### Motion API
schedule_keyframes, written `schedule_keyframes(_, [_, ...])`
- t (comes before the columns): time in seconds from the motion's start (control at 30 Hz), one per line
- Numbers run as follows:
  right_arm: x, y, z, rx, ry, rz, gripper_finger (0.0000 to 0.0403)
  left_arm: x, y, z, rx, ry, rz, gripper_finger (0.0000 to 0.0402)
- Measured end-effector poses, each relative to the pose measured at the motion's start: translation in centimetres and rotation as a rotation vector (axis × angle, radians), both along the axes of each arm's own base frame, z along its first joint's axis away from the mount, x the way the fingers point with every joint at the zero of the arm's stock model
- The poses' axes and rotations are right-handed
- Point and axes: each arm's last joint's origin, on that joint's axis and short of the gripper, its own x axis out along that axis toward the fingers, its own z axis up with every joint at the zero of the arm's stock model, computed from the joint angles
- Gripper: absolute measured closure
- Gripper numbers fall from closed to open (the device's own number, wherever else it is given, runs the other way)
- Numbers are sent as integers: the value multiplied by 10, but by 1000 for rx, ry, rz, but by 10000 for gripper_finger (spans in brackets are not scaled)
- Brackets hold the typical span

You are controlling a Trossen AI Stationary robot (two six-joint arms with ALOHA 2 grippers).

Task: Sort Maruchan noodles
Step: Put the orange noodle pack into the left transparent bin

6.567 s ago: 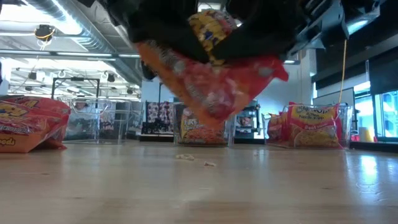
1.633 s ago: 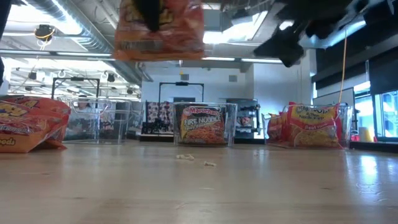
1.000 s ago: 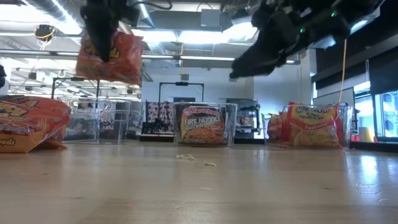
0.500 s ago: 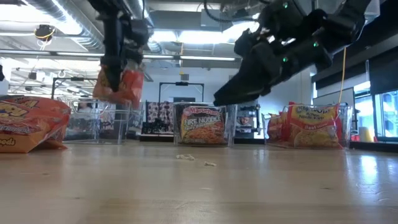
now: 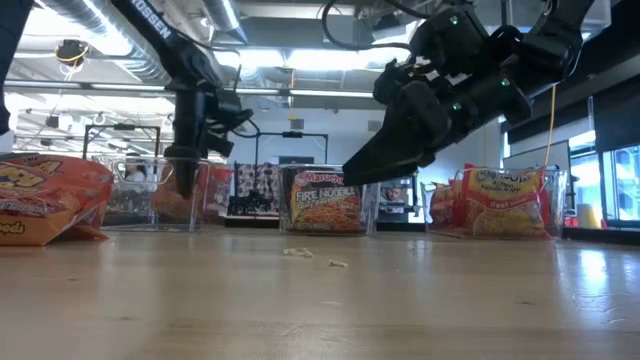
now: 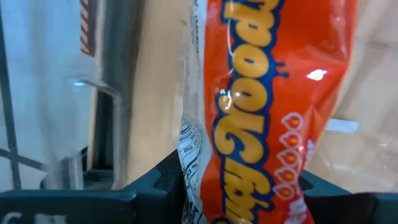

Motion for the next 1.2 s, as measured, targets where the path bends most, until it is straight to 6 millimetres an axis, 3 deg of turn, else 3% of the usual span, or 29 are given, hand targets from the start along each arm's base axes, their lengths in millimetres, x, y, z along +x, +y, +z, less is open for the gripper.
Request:
schedule_keyframes(0.4, [1, 0, 3, 18, -31, 2, 126, -1, -1, -11, 44, 7, 14, 236])
schedule_keyframes(0.67, [2, 1, 5, 30, -54, 27, 126, -5, -3, 4, 83, -31, 23, 231])
schedule_keyframes(0.97, [3, 1, 6, 42, -67, 30, 126, -16, 4, 6, 88, -48, 64, 230])
schedule_keyframes(1.2, [3, 1, 6, 50, -66, 26, 126, -18, 1, 22, 141, -120, 66, 230])
